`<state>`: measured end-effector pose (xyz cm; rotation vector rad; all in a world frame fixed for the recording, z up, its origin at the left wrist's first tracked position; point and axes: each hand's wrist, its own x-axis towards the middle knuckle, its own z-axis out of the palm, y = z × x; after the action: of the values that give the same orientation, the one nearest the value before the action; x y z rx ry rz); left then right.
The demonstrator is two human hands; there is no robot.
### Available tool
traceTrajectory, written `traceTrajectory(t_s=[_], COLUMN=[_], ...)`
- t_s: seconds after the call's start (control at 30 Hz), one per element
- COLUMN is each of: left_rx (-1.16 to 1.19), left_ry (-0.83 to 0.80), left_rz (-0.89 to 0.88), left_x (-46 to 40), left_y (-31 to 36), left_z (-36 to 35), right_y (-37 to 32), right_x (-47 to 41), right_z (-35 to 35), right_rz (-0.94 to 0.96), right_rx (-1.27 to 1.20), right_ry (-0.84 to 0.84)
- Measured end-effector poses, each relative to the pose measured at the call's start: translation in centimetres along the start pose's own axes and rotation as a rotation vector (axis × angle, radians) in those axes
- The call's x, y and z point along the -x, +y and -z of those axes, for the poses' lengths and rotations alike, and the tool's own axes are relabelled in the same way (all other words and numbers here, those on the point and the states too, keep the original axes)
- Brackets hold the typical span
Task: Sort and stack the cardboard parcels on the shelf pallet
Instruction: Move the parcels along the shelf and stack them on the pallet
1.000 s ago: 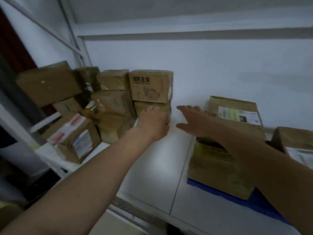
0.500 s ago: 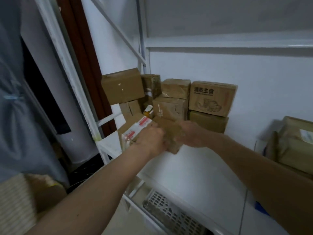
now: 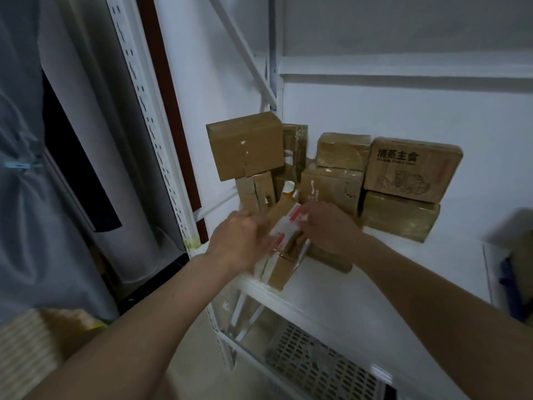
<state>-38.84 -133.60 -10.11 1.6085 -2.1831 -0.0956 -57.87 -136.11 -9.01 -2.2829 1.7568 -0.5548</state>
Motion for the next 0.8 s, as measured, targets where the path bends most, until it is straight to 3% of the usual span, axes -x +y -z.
traceTrajectory(t_s=[0.17, 0.4, 0.6, 0.8], left_rx=[-0.028, 0.048, 0.053, 0.065], left_ry=[-0.062, -0.132, 0.046, 0.081], left_rz=[0.075, 0.091, 0.067, 0.094], left_x=[-0.5, -1.8, -4.0, -7.7], left_y=[-4.5, -6.4, -5.8, -5.5], left_z=[-0.8, -2.7, -3.1, -2.9], right_y=[-0.3, 0.6, 2.6, 4.2], right_x=[-0.2, -0.1, -1.7, -4.6], right_z=[-1.7, -1.9, -1.4, -1.3], right_rz=[-0.163, -0.283, -0.298, -0.304], right_rx=[0.067, 0.112, 0.115, 0.043], right_ry=[0.089, -0.006, 0.054, 0.091])
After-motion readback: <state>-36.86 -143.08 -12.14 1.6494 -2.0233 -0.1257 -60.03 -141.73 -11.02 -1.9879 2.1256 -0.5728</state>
